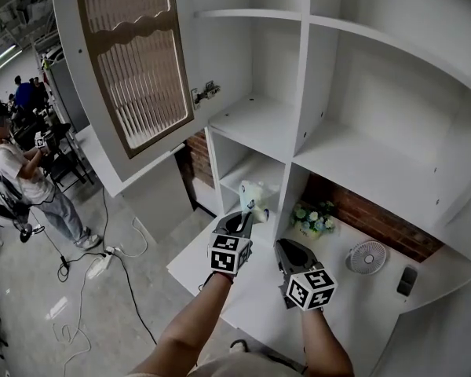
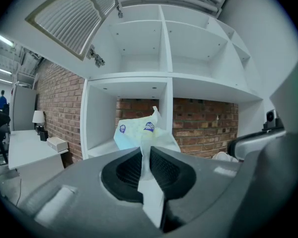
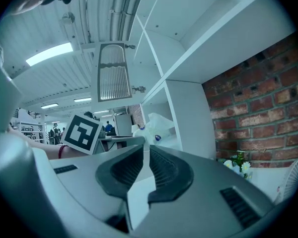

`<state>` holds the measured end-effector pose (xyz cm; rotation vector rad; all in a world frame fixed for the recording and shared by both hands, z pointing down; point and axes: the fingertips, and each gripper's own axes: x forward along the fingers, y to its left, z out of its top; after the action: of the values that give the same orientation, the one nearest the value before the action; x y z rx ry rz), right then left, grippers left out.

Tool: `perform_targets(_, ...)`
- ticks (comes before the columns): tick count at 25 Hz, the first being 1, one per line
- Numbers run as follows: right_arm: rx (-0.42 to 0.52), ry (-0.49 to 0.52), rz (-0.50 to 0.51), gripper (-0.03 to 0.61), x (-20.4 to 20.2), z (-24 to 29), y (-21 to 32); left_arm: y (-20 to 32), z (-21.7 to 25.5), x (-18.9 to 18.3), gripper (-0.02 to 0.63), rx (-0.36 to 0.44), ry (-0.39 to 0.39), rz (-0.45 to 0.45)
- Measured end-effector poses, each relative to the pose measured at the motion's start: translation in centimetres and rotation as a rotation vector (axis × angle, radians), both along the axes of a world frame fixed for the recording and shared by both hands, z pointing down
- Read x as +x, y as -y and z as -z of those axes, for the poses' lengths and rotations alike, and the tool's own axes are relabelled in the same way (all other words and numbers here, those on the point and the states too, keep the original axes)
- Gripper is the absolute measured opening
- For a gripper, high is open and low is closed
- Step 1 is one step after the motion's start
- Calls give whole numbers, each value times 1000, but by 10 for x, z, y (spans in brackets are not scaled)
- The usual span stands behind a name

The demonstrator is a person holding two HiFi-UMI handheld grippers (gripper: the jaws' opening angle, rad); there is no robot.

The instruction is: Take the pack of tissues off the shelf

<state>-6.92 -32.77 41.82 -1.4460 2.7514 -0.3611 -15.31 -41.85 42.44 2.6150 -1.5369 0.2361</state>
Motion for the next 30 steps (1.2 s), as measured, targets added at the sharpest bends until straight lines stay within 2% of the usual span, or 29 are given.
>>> perform_targets(16,24,-2,40,49,29,8,-70,-82,9,21,35,7,-39,49)
perform_targets(30,28,-23,63,48,68,10,-147,-171,10,67,35,-4,-53,52)
